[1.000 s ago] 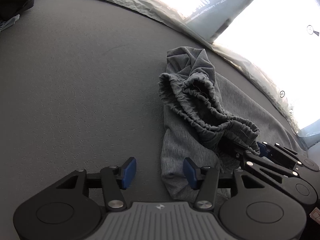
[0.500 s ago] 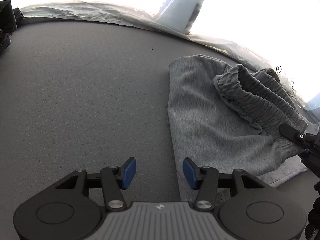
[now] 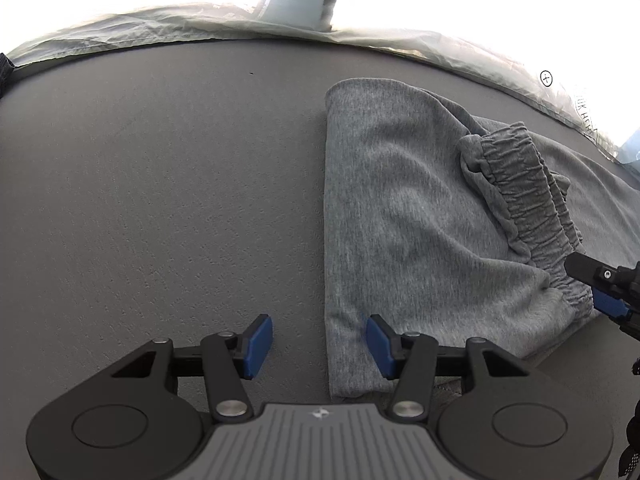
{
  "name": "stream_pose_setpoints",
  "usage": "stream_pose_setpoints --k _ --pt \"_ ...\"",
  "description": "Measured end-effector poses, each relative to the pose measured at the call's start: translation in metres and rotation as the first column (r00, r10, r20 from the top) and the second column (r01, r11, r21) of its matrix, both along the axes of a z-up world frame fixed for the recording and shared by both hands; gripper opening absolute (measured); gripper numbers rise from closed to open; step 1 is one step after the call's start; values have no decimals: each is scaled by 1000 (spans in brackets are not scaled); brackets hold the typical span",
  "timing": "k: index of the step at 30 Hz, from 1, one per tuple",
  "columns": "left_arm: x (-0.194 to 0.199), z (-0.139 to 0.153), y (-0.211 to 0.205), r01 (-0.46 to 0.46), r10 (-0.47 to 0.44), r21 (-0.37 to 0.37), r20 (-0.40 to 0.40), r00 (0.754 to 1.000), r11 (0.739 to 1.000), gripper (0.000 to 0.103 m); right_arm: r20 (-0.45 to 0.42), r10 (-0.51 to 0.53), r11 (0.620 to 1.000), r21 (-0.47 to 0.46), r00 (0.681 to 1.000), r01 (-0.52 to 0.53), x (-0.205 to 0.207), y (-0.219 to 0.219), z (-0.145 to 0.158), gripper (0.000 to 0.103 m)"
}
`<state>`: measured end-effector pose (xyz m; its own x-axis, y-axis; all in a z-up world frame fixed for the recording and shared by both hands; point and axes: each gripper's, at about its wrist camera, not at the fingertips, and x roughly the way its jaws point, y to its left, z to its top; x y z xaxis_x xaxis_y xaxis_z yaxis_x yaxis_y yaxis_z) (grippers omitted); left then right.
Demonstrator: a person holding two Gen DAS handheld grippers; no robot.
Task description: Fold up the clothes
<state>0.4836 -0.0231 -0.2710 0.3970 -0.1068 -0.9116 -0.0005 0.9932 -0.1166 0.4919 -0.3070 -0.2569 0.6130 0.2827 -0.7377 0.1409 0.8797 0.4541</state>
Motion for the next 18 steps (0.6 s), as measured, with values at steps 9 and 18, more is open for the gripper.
stream_pose_setpoints --k 9,18 --pt "-1 -4 -16 8 -8 27 13 1000 1000 73 134 -80 990 126 988 63 -11 -28 20 16" --pt "-5 -9 -26 41 -43 66 25 999 997 85 10 -169 984 66 986 168 -21 -49 -11 36"
